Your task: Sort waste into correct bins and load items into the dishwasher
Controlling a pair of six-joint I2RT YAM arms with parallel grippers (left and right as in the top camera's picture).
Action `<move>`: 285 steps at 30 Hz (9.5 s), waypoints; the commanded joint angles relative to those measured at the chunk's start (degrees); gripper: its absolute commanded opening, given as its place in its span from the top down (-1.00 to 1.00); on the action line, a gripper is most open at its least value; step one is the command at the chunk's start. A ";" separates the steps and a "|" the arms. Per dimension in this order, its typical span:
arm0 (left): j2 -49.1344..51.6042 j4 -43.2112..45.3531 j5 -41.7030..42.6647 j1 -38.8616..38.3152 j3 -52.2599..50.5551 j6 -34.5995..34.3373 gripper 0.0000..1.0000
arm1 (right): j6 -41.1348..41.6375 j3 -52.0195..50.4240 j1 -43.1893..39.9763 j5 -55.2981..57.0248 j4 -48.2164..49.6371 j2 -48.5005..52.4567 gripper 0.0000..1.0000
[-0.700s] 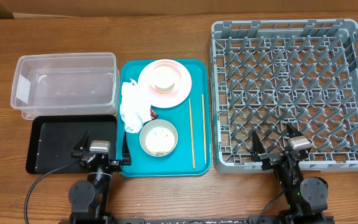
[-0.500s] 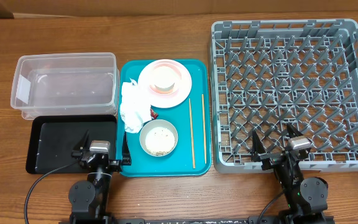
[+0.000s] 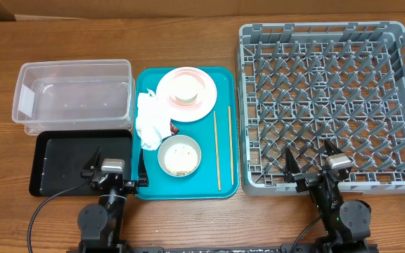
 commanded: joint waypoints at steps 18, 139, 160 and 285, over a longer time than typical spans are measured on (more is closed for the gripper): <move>-0.52 -0.04 -0.39 -0.20 -0.28 0.68 -1.00 | -0.02 -0.61 -0.37 0.07 0.37 -0.57 -1.00; 103.36 -27.93 -8.48 -11.43 64.48 -19.45 -0.36 | -0.02 -0.61 -0.37 0.07 0.37 -0.57 -1.00; 97.15 -38.07 -8.37 -11.45 74.75 -19.50 0.76 | -0.02 -0.61 -0.37 0.07 0.35 -0.57 -1.00; 95.10 -38.95 1.81 -11.74 66.75 -18.88 0.00 | -0.02 -0.61 -0.37 0.07 0.35 -0.57 -1.00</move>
